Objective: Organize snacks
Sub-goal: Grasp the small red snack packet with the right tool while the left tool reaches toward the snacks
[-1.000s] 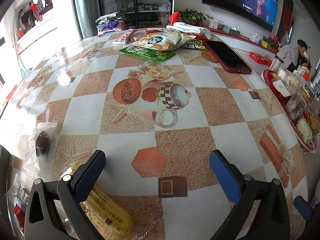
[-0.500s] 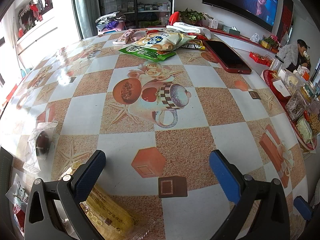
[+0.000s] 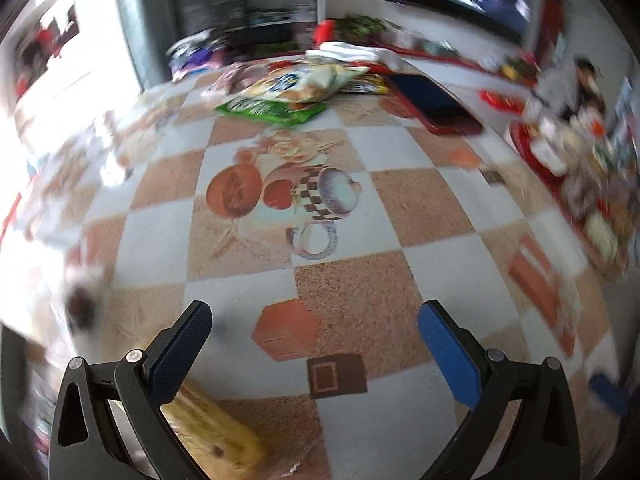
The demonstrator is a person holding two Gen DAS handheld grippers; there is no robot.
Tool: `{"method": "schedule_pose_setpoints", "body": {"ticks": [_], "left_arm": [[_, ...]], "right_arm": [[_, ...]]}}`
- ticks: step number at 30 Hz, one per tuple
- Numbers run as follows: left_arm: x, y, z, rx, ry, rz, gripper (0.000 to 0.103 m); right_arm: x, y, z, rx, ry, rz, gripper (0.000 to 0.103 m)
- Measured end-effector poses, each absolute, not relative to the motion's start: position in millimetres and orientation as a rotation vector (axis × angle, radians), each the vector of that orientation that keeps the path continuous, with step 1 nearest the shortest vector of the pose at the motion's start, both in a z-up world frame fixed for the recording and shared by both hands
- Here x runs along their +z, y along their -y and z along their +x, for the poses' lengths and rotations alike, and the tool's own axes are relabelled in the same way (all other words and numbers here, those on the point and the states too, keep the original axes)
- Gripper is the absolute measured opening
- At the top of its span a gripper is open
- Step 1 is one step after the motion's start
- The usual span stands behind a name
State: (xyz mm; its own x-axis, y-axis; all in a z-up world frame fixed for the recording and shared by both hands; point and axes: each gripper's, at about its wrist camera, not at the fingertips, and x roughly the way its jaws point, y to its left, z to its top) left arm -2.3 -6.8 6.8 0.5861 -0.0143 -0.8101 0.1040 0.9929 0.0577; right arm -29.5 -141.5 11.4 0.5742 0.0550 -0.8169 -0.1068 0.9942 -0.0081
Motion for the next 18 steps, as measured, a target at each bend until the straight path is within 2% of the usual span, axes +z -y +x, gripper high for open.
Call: {"method": "schedule_pose_setpoints", "body": {"ticks": [6,9,12,18], "left_arm": [[77.8,-10.6,-38.2,-0.144,-0.834,0.107,0.103],[106.0,-31.8,-73.2,-0.161,-0.784,0.14,0.103],[107.5,-58.7,-104.8,-0.136,-0.786,0.196,0.103],[66.6,-125.7,-182.3,-0.062,-0.937,0.214,0.103]], "right_arm": [[17.5,136.4,-23.1,0.121,-1.005,-0.07,0.103],[32.5,145.8,-29.1,0.134,-1.043,0.052,0.103],[52.4,145.0,-50.6,0.234,-1.04,0.175,0.103],[48.9,118.0,-104.8,0.296,-1.119,0.175,0.103]]}}
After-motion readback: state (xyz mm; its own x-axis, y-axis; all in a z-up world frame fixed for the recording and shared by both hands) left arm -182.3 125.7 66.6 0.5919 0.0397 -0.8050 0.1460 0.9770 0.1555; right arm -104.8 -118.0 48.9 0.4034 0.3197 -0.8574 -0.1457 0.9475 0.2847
